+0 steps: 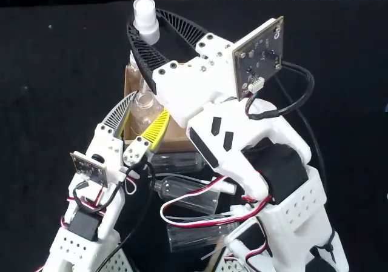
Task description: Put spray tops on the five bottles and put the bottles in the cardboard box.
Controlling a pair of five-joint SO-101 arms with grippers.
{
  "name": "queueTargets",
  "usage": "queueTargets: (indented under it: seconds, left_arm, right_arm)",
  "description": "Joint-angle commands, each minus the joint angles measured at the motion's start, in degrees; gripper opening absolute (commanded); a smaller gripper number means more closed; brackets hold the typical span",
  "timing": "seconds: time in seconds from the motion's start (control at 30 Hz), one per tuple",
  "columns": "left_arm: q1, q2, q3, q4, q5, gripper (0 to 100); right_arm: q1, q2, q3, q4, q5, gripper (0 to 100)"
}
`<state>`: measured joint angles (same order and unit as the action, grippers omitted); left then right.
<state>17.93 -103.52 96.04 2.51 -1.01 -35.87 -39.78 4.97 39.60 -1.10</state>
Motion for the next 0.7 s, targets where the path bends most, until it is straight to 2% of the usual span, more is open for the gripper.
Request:
queueTargets:
  seconds: [0.0,0.07,0.2,0.47,0.67]
  left_arm:
    - [0.8,-1.1,1.2,-3.0,0.5,3]
    - [0.2,-1.1,1.3,-5.7,0.2,3]
    - [-0.2,-1.1,1.3,-6.0,0.4,3]
    - [0.0,-1.1,1.3,-5.7,0.5,3]
    - [-0.1,-1.1,1.3,-5.6,0.5,3]
  right_arm:
    - [-0.9,-1.1,-0.1,-0.5,0.4,1.1]
    - [-1.0,-1.5,0.0,0.9,0.3,1.1]
    - [-1.0,-2.1,-0.6,4.7,0.2,1.1]
    - [-1.3,-4.1,4.3,5.5,0.2,1.1]
    - [-6.9,-8.7,8.2,5.6,0.5,1.1]
